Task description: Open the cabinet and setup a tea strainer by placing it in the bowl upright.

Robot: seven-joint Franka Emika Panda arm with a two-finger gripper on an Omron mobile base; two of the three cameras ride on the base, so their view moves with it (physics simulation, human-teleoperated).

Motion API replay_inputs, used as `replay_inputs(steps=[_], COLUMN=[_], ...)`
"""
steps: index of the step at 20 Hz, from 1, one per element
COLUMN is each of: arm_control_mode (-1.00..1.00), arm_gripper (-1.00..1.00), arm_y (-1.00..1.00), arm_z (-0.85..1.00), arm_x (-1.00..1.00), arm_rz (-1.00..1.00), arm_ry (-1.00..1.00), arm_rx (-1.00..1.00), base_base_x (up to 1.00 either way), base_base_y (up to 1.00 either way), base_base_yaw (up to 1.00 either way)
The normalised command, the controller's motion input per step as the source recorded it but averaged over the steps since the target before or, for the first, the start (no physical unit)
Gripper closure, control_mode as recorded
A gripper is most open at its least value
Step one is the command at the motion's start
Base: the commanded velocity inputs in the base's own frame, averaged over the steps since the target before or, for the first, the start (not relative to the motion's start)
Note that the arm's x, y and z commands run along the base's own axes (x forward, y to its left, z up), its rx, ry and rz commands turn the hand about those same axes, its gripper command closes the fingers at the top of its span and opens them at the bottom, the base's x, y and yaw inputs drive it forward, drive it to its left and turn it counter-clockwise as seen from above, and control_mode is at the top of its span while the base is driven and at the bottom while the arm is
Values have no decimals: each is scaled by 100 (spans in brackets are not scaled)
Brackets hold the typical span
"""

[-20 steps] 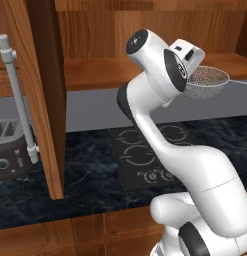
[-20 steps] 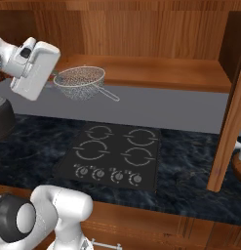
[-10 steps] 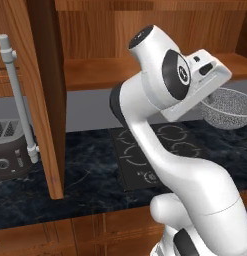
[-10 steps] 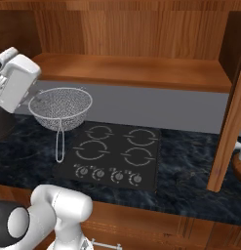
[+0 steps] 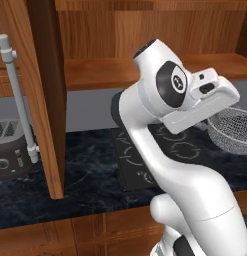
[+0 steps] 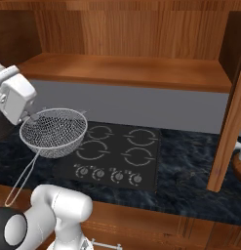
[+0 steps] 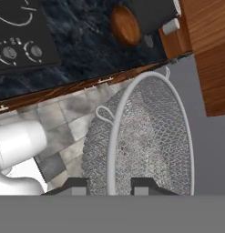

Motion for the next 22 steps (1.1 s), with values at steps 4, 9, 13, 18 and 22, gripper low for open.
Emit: replay_inputs(steps=[4,9,13,18,22], arm_control_mode=[-100,-100,-100,-100,-100], arm_gripper=[100,100,100,100,100], arm_y=[-52,-54,-52,-46,-59], arm_z=[-26,-23,-26,-29,-29], arm_x=[-17,-6,0,0,-2], arm_rz=[-26,-16,1,14,17], arm_ry=[-6,-1,0,0,0], arm_rx=[2,0,0,0,0], base_base_x=[0,0,0,0,0], base_base_y=[0,0,0,0,0], base_base_yaw=[0,0,0,0,0])
